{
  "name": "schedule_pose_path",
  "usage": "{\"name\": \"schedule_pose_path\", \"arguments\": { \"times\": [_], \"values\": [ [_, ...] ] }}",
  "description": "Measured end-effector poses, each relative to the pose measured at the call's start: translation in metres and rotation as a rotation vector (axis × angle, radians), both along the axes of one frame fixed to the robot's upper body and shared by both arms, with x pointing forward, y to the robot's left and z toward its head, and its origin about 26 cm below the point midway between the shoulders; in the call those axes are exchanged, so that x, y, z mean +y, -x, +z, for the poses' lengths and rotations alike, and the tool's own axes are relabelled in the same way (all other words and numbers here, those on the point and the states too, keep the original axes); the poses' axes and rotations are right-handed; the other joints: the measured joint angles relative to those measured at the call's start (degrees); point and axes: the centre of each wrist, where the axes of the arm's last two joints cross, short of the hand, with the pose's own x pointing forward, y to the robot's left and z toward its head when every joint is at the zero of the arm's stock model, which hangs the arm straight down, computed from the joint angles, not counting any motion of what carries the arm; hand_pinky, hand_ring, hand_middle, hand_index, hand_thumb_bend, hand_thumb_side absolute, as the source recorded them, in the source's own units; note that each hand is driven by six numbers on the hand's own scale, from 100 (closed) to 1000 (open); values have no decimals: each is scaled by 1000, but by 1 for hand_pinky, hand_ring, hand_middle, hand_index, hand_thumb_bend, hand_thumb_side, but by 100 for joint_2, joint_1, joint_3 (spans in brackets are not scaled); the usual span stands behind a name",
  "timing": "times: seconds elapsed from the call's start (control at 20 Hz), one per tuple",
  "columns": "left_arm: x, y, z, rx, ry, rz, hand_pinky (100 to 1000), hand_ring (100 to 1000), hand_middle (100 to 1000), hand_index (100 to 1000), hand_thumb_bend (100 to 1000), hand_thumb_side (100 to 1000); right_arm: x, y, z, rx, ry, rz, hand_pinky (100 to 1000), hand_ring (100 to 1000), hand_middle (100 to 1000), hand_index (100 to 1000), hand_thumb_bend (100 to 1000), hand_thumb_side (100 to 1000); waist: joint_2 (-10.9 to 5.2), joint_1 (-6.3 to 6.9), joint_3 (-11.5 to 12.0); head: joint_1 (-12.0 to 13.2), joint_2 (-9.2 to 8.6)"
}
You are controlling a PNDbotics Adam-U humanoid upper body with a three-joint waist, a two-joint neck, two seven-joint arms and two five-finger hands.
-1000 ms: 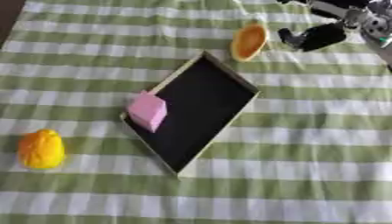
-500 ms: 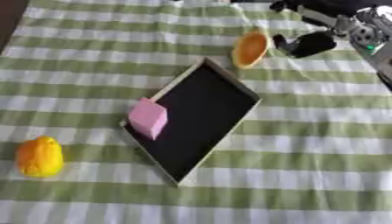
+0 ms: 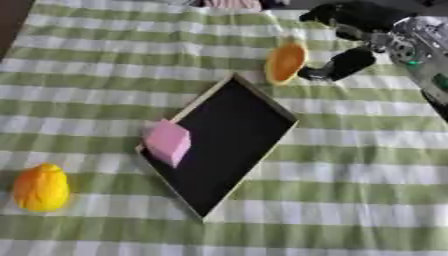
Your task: Pick up objects on the table and place them in the box.
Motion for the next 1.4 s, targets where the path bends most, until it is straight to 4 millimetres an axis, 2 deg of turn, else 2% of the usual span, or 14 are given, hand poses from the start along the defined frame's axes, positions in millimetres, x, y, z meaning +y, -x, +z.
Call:
{"name": "schedule_pose_path", "arguments": {
  "times": [0.5,0.65,0.9,1.0,1.05,1.2,1.25,1.4],
  "values": [
    [-1,0,2,-2,-2,-4,646,811,709,854,100,472,6,-1,5,15,13,25,954,982,909,1000,355,578,35,-22,45,-23,0],
    [-1,0,2,-3,0,-6,646,811,709,854,100,474,8,-4,2,32,1,22,947,976,898,1000,334,591,55,-32,74,-26,0],
    [-1,0,2,-2,1,-9,645,812,708,853,100,485,4,-12,-6,62,-19,-1,924,961,874,1000,260,554,96,-40,90,-44,-2],
    [-1,-1,2,-2,2,-9,645,812,708,853,100,486,3,-15,-8,74,-35,-5,906,959,861,997,190,508,111,-51,100,-52,-3],
    [-1,-1,2,-1,2,-9,645,812,708,853,100,486,3,-16,-9,83,-46,-5,906,959,861,997,190,508,117,-55,105,-55,-4],
    [-1,-1,2,0,2,-10,645,812,708,853,100,490,2,-19,-13,122,-85,-9,895,960,854,996,111,495,144,-59,117,-65,-6],
    [-1,-1,2,0,2,-10,645,812,708,853,100,489,2,-20,-15,134,-95,-12,895,960,855,996,131,488,146,-59,126,-66,-8],
    [-1,-1,2,0,2,-10,644,811,706,853,100,495,2,-22,-15,159,-123,-18,886,955,846,995,100,480,169,-62,140,-67,-26]
  ]
}}
